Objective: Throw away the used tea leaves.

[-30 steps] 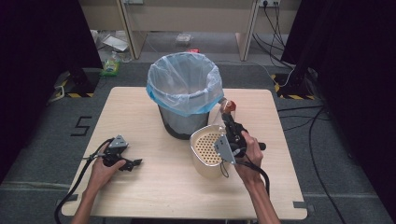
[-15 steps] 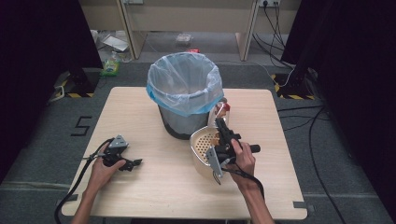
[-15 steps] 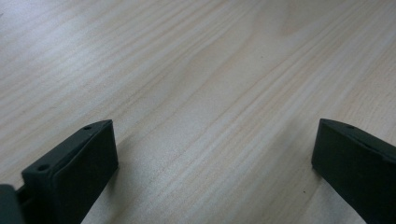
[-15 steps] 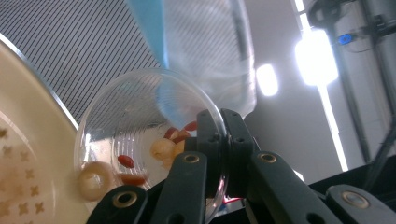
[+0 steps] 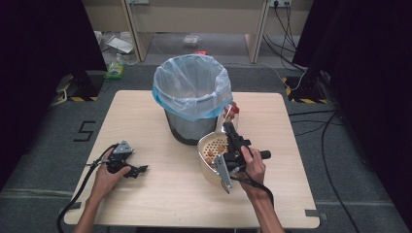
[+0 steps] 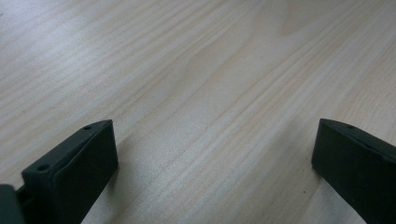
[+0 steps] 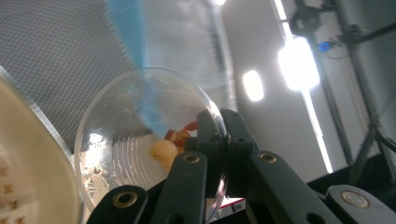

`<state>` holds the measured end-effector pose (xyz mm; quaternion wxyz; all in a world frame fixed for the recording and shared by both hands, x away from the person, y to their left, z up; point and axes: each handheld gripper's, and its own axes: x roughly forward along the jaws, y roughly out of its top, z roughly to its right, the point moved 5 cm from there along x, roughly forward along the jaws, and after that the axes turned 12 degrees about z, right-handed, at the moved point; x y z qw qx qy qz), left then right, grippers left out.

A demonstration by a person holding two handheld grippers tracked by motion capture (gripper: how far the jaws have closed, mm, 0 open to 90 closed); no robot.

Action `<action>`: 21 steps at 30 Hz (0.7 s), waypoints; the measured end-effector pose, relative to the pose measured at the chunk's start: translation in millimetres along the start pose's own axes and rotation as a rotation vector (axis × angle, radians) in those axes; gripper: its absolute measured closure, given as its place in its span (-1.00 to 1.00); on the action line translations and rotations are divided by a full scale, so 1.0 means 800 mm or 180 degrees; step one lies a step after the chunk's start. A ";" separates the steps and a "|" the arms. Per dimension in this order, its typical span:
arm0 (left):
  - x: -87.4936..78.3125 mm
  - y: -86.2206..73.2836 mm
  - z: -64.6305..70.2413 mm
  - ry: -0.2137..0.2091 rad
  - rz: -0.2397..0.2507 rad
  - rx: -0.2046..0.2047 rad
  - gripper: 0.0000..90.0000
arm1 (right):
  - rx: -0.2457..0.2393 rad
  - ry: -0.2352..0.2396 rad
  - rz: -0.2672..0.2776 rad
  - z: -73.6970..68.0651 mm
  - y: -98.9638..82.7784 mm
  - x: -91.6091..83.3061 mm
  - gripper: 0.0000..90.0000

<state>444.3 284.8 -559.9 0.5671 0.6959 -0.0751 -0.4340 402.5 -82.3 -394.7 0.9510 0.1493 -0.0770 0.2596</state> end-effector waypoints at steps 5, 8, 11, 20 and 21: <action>0.000 0.000 0.000 0.0000 0.0000 0.0000 -1.00 | -0.0252 0.0058 0.0028 -0.008 0.003 0.001 0.96; 0.000 0.000 0.000 0.0002 0.0003 -0.0005 -1.00 | -0.0253 -0.0007 0.0045 -0.007 0.006 -0.002 0.96; 0.000 0.000 0.000 0.0000 0.0000 0.0000 -1.00 | -0.0286 -0.0004 0.0047 -0.004 0.006 -0.002 0.96; 0.000 0.000 0.000 0.0000 0.0000 0.0000 -1.00 | -0.0203 -0.0035 0.0064 0.002 0.006 -0.007 0.96; 0.000 0.000 0.000 0.0000 0.0000 0.0000 -1.00 | -0.0199 -0.0080 0.0101 0.005 0.007 -0.008 0.96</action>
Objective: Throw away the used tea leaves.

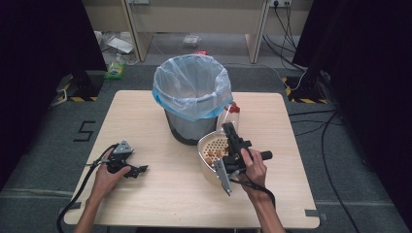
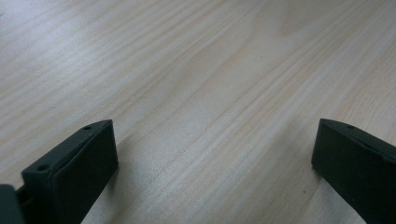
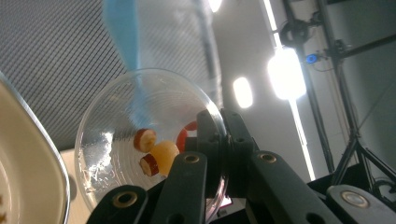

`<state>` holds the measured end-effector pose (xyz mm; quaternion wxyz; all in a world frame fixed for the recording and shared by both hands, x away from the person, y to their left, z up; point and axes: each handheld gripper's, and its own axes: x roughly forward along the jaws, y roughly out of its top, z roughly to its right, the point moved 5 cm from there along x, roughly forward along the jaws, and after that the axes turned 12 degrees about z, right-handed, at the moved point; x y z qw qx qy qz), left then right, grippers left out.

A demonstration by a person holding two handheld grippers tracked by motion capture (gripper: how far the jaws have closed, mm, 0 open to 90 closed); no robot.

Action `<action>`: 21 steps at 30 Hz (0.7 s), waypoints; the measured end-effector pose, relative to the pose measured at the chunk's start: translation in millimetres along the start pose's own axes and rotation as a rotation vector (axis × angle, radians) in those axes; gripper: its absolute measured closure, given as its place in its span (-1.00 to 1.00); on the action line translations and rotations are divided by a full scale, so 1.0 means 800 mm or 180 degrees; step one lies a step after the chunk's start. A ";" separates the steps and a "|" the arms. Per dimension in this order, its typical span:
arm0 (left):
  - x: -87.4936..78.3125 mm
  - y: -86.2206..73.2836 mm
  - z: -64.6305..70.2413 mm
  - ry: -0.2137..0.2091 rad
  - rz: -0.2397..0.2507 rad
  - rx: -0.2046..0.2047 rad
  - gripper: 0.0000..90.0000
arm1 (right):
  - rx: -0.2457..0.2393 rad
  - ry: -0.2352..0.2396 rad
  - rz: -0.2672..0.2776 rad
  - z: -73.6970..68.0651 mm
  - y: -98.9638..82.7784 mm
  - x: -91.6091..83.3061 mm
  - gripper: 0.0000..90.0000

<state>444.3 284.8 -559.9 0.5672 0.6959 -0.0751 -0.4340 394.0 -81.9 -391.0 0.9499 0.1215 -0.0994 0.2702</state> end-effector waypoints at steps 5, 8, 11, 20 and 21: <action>0.000 0.000 0.000 0.0000 0.0000 0.0000 -1.00 | -0.0093 0.0018 -0.0012 0.000 0.002 0.002 0.96; 0.000 0.000 0.000 0.0003 -0.0001 0.0002 -1.00 | -0.0114 0.0039 -0.0037 -0.002 -0.001 0.003 0.96; 0.000 0.000 0.000 0.0002 -0.0001 0.0000 -1.00 | -0.0122 0.0063 -0.0037 -0.004 -0.001 0.002 0.95; 0.000 0.000 0.000 0.0003 -0.0001 0.0000 -1.00 | 0.0560 0.0211 -0.0203 0.000 -0.022 0.007 0.95; 0.000 0.000 0.000 0.0002 -0.0002 0.0001 -1.00 | 0.0694 0.0199 -0.0214 0.003 -0.026 0.007 0.95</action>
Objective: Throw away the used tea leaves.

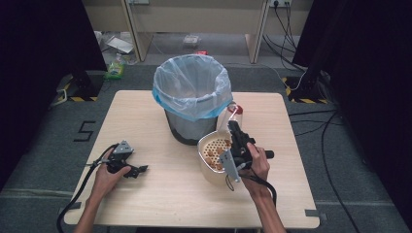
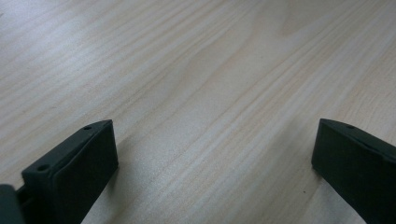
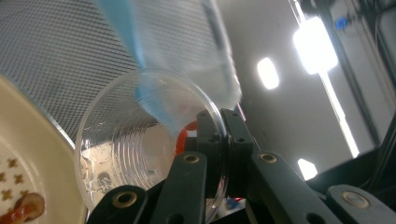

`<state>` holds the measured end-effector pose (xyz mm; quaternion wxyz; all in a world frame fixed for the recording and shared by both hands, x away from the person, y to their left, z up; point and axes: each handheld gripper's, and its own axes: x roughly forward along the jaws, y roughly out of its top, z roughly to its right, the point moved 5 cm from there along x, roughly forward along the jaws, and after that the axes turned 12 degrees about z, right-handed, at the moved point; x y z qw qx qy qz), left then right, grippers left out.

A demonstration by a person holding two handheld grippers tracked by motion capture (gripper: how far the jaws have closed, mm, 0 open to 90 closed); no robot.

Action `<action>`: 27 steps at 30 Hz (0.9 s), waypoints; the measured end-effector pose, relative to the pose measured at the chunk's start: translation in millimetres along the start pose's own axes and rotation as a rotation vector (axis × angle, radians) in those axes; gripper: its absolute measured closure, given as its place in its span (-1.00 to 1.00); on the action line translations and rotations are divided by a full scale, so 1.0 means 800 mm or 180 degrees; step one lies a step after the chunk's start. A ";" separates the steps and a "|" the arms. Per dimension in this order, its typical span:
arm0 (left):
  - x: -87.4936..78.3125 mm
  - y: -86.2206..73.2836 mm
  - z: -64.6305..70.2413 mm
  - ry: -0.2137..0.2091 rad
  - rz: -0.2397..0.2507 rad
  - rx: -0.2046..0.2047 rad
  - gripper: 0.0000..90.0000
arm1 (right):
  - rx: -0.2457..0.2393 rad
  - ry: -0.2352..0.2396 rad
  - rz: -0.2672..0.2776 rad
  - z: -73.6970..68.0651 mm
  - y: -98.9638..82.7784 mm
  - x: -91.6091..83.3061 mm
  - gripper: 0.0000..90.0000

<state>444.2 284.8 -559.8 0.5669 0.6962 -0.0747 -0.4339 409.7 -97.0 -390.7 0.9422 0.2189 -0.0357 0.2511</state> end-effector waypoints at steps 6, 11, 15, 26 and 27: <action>0.000 0.000 0.000 -0.0002 0.0002 -0.0002 -1.00 | 0.0879 0.0158 -0.0203 0.018 -0.023 0.004 0.95; 0.000 0.000 0.000 -0.0003 0.0001 -0.0002 -1.00 | 0.1825 0.0247 -0.0353 0.036 -0.046 0.008 0.95; 0.000 0.000 0.000 -0.0002 0.0000 -0.0003 -1.00 | 0.2372 0.0344 -0.0435 0.052 -0.062 0.013 0.95; 0.000 0.000 0.000 -0.0007 -0.0004 -0.0007 -1.00 | 0.2990 0.0494 -0.0578 0.099 -0.078 0.031 0.95; 0.000 0.000 0.000 -0.0007 -0.0004 -0.0007 -1.00 | 0.2968 0.0491 -0.0571 0.104 -0.077 0.032 0.95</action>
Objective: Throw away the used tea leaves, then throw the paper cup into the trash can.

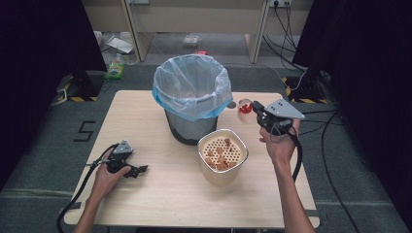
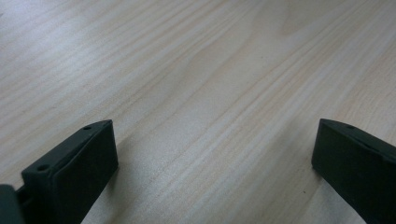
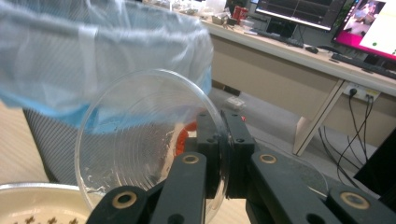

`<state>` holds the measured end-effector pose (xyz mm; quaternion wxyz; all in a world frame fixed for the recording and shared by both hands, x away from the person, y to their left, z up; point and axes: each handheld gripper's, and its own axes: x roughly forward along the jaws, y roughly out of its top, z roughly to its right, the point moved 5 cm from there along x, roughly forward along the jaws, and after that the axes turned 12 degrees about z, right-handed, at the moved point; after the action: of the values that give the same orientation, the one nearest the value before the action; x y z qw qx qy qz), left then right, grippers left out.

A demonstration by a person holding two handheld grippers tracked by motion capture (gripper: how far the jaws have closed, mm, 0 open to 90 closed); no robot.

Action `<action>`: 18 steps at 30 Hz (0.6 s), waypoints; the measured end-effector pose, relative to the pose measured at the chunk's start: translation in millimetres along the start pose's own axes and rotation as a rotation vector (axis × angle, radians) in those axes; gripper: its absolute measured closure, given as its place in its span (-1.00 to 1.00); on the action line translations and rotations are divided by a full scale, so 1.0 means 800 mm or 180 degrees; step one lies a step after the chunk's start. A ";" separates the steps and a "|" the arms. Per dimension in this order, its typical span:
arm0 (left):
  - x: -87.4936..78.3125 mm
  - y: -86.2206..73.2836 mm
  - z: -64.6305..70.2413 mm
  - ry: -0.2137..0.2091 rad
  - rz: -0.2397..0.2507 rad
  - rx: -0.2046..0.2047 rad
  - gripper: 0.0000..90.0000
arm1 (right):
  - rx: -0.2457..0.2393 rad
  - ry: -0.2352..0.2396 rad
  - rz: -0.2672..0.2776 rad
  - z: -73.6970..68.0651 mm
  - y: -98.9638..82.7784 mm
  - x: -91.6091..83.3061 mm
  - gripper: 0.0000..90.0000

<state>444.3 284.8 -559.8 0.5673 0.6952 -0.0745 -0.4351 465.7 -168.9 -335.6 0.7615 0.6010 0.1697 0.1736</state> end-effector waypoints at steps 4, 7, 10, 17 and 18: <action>0.000 0.000 0.000 0.0004 0.0000 0.0007 -1.00 | 0.0048 -0.0041 0.0116 0.011 0.028 0.001 0.95; 0.000 0.000 0.000 0.0003 0.0001 0.0007 -1.00 | -0.0009 -0.0057 0.0164 0.014 0.052 0.003 0.95; 0.000 0.000 0.000 0.0000 -0.0002 0.0006 -1.00 | -0.0045 -0.0032 0.0199 0.015 0.072 0.008 0.95; 0.000 0.000 0.000 0.0004 0.0002 0.0007 -1.00 | -0.0047 0.0036 0.0252 0.011 0.106 0.024 0.95; 0.000 0.000 0.000 0.0004 0.0002 0.0006 -1.00 | -0.0047 0.0036 0.0252 0.011 0.106 0.024 0.95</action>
<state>444.3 284.9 -559.9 0.5668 0.6960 -0.0748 -0.4344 481.8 -148.6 -251.9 0.7574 0.6006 0.1488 0.2083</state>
